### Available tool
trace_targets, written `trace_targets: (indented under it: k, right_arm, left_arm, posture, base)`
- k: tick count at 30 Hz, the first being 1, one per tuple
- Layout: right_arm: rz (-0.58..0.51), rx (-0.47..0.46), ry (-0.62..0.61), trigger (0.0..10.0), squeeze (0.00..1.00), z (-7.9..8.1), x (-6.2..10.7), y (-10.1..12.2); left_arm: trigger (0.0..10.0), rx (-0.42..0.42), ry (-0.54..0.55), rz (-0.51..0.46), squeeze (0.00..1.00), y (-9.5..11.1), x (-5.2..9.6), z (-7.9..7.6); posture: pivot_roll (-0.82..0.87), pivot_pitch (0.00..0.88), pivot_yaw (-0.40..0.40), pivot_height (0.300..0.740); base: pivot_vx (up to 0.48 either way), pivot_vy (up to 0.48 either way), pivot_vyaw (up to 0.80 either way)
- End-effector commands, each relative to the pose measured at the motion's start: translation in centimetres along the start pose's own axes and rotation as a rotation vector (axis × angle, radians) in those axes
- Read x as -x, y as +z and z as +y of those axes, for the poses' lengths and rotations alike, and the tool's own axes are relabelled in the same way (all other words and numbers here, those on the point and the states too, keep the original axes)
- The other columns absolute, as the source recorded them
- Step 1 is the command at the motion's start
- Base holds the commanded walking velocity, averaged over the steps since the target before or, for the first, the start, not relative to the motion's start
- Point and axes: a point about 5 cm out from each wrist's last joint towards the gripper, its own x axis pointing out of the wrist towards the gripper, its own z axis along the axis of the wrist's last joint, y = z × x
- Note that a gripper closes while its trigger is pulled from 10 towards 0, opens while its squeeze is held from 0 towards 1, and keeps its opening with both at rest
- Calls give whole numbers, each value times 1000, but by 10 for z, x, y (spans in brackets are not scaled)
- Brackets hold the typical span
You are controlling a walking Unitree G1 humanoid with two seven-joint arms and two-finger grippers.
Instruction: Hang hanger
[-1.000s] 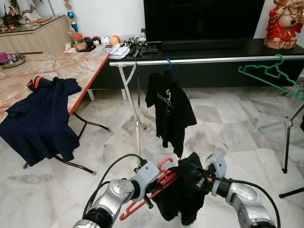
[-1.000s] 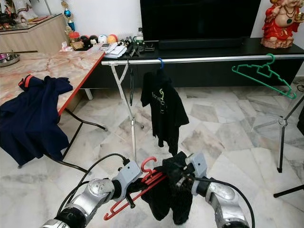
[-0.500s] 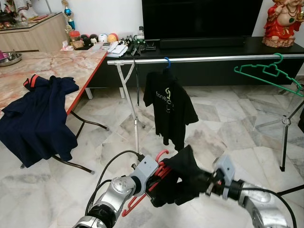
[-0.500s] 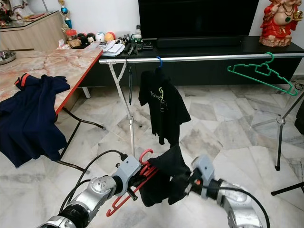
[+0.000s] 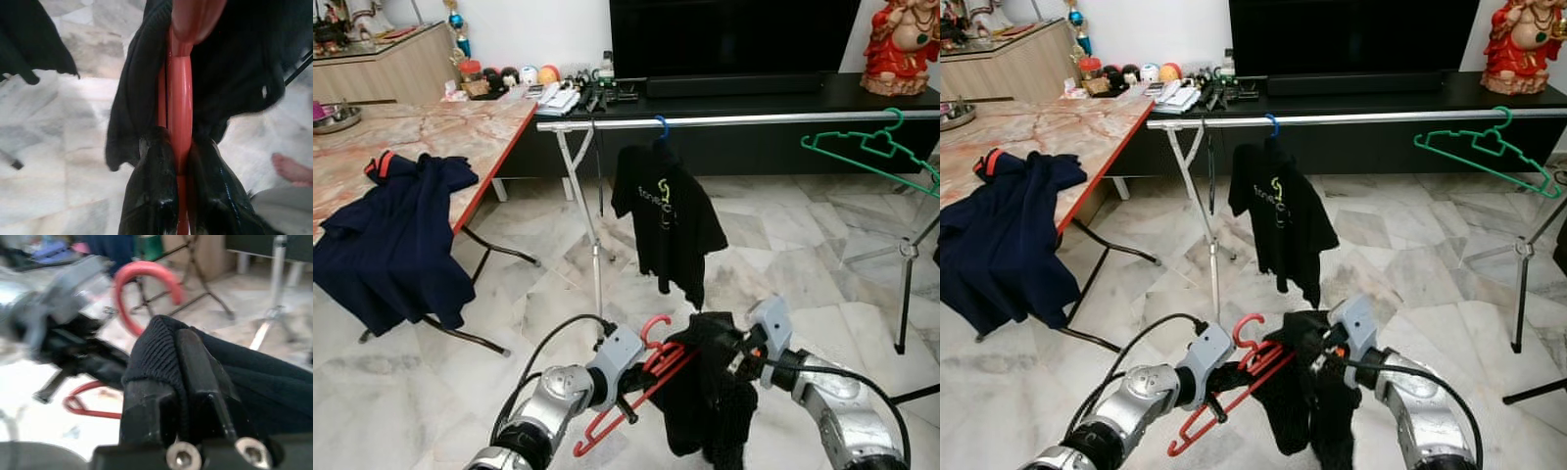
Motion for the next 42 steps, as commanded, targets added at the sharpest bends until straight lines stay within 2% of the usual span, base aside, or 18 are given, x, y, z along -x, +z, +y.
trace_targets:
  k: [1,5,7,9,11,12,13,17,19,25,32,37,42]
  right_arm:
    - [-33,10,103,10000,0,9,-1,11]
    - [-39,-2,159,10000,0,14,2,15]
    - [-32,-27,273,10000,0,28,5,19]
    - [-30,-26,294,10000,0,30,5,19]
    - [-24,-1,263,10000,0,28,6,19]
    - [-12,25,185,10000,0,20,5,17]
    - [16,54,55,10000,0,5,5,13]
    - [80,111,-234,10000,0,-27,13,8]
    - [90,117,-330,10000,0,-36,17,10]
    - [95,158,-452,10000,0,-46,19,13]
    - [80,181,-400,10000,0,-44,13,12]
    - [67,188,-362,10000,0,-42,8,11]
    - [49,187,-303,10000,0,-39,4,11]
  left_arm:
    - [10000,12,17,-40,0,8,1,4]
    - [10000,13,17,-40,0,8,1,4]
    - [10000,17,13,-43,0,9,0,4]
    - [10000,19,12,-43,0,9,0,4]
    - [10000,22,12,-42,0,9,1,4]
    - [10000,22,11,-41,0,8,1,4]
    - [10000,22,9,-39,0,8,1,4]
    - [10000,15,6,-29,0,5,2,4]
    - [10000,13,7,-28,0,4,3,4]
    - [10000,7,-8,-19,0,3,4,4]
    - [10000,-21,-97,8,0,-1,6,-2]
    - [10000,-30,-239,31,0,-2,12,-7]
    - [10000,-49,-306,45,0,-1,16,-9]
  posture:
    - [-67,36,50,740]
    - [-70,37,52,740]
    - [-73,39,54,740]
    - [-73,39,54,740]
    - [-72,39,54,740]
    - [-70,39,53,740]
    - [-67,38,53,740]
    - [-67,38,53,740]
    - [-64,38,50,740]
    - [-62,37,50,740]
    - [-63,36,49,740]
    - [-60,35,47,740]
    - [-58,36,46,740]
  base:
    - [0,0,0]
    - [0,0,0]
    - [0,0,0]
    - [0,0,0]
    - [0,0,0]
    - [0,0,0]
    - [0,0,0]
    - [0,0,0]
    - [0,0,0]
    - [0,0,0]
    - [0,0,0]
    - [0,0,0]
    - [0,0,0]
